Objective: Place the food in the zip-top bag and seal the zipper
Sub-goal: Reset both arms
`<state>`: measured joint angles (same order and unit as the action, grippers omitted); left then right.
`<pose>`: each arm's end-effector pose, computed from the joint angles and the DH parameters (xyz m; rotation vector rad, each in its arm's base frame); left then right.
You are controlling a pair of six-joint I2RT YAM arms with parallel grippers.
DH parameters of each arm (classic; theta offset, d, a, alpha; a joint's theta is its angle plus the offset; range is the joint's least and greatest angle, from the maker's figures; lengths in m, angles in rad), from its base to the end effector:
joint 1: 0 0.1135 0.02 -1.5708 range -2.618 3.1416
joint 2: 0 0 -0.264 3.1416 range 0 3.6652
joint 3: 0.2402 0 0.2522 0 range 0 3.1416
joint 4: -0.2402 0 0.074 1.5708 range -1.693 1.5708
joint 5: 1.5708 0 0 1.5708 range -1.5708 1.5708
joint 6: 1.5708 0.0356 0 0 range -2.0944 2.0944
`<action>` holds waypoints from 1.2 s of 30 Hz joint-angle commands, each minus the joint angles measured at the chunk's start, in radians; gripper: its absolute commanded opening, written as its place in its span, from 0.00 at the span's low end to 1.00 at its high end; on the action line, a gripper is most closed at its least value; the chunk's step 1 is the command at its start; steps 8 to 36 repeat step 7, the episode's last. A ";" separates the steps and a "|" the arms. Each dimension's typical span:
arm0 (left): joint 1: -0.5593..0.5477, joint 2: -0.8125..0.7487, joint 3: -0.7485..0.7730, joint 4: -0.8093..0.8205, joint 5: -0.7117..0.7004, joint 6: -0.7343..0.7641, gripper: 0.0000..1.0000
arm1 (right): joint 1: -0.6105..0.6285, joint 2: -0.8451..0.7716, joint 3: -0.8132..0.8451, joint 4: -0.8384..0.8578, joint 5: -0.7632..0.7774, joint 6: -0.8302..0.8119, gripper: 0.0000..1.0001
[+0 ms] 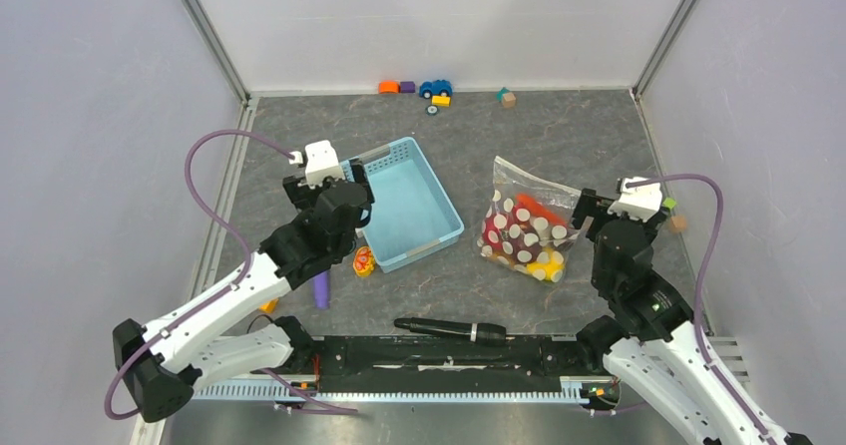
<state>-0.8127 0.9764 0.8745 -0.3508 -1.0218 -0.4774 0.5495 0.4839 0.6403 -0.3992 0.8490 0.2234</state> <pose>0.1631 -0.1281 0.3265 -0.3043 1.7769 0.1221 0.1108 0.0365 0.3103 0.3053 1.7075 -0.2023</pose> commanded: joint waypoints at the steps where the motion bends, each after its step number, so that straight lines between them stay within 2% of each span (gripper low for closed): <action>1: 0.016 -0.039 0.040 -0.070 -0.081 -0.068 1.00 | -0.001 -0.008 -0.015 0.067 0.084 0.016 0.98; 7: 0.090 -0.023 0.034 -0.045 0.068 -0.045 1.00 | -0.002 -0.001 0.015 -0.007 0.155 0.052 0.98; 36: 0.090 -0.023 0.034 -0.045 0.068 -0.045 1.00 | -0.002 -0.001 0.015 -0.007 0.155 0.052 0.98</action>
